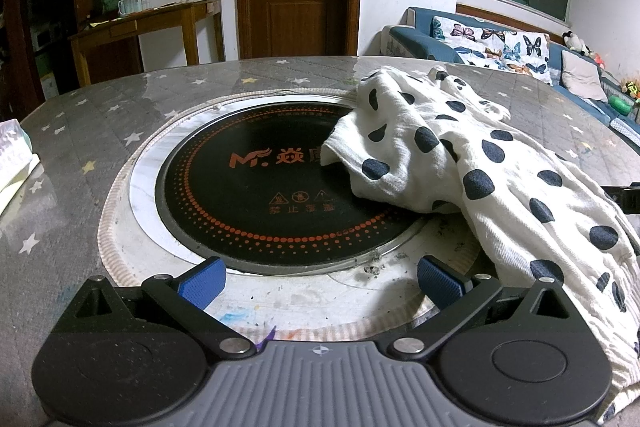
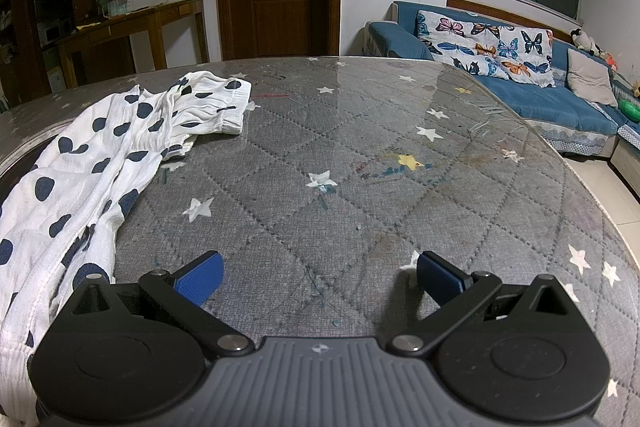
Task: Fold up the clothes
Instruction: 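Move both tools toward the white polka-dot pants on the table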
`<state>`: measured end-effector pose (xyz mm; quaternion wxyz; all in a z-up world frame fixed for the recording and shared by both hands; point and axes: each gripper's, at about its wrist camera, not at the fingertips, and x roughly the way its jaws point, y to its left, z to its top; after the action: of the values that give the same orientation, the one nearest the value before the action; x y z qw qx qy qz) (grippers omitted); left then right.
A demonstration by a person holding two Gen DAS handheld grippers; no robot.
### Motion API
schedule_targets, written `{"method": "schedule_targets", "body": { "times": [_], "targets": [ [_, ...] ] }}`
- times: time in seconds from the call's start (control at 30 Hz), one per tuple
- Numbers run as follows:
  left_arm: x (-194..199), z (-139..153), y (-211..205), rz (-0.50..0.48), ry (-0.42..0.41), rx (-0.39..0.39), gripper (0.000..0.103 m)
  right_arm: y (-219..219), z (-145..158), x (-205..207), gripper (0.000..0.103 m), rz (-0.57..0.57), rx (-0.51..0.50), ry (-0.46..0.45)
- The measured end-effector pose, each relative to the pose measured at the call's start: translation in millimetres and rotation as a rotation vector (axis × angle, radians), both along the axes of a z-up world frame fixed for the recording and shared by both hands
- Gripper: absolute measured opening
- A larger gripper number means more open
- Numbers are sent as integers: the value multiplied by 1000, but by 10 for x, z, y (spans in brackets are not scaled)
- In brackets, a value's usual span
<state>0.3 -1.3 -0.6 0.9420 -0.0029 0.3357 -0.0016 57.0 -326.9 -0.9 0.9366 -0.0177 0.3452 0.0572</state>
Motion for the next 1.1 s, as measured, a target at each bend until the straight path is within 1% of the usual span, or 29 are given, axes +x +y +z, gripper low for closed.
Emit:
{"method": "schedule_targets", "body": {
  "times": [0.13,0.3,0.5,0.73,0.83,0.97,1.1],
  "targets": [
    [5,-10,-21,2,3,6,103,61,0,-53,103,-16,3,10],
    [12,-21,-47,4,8,13,103,110,12,-231,103,-28,2,6],
    [-20,29,-55,17,12,10,103,188,45,-497,103,-35,12,-20],
    [-123,77,-123,31,34,5,103,295,75,-880,103,-29,-4,-63],
    [-179,101,-169,31,35,20,103,329,107,-1040,103,-34,0,-83],
    [-255,145,-196,28,29,19,103,362,164,-1174,103,-37,24,-99],
    [-324,188,-233,19,24,23,103,427,205,-1294,103,-26,15,-114]
  ]
}}
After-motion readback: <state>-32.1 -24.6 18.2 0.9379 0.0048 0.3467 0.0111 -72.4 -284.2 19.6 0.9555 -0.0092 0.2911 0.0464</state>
